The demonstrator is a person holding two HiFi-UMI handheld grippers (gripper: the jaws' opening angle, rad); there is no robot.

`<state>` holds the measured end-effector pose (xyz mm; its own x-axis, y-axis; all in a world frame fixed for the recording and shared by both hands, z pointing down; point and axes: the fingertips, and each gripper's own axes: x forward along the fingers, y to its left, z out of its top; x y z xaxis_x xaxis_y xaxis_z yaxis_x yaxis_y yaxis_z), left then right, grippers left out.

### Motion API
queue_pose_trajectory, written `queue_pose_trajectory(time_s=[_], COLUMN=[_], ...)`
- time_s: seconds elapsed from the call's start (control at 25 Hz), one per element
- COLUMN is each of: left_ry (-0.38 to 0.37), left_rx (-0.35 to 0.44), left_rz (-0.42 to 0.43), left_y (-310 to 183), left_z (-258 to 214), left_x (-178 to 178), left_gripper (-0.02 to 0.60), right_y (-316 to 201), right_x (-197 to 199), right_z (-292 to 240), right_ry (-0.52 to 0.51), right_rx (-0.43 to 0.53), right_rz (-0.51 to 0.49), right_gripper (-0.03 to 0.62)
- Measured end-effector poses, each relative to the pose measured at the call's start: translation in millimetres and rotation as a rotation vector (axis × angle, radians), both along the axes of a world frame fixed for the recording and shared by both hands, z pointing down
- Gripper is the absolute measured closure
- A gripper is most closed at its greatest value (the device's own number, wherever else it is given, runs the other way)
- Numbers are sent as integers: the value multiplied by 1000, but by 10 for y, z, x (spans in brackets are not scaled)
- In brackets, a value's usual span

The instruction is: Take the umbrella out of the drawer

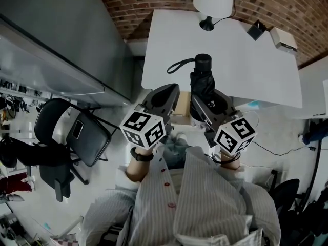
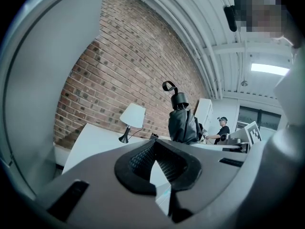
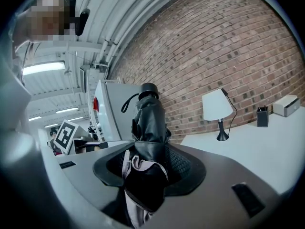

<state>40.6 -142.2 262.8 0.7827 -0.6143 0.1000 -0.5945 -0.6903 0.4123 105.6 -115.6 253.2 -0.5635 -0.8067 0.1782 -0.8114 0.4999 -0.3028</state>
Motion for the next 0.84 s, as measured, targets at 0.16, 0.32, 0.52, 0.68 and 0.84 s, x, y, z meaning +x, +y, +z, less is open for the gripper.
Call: queue_pose_trajectory(time_s=[0.16, 0.32, 0.52, 0.68, 0.84], left_ry=[0, -1, -2, 8, 33], left_rx=[-3, -4, -9, -28, -38], left_rz=[5, 7, 11, 37, 77], left_y=[10, 15, 4, -16, -61], left_z=[6, 17, 33, 46, 27], left_x=[-16, -39, -34, 20, 63], left_gripper=[572, 572, 572, 573, 573], right_y=[0, -2, 8, -18, -58], right_x=[-17, -19, -2, 8, -3], right_z=[6, 37, 62, 35, 12], right_ry=[1, 11, 12, 22, 28], right_rx=[1, -4, -13, -8, 5], right_rz=[3, 12, 21, 18, 11], right_gripper=[393, 393, 393, 393, 393])
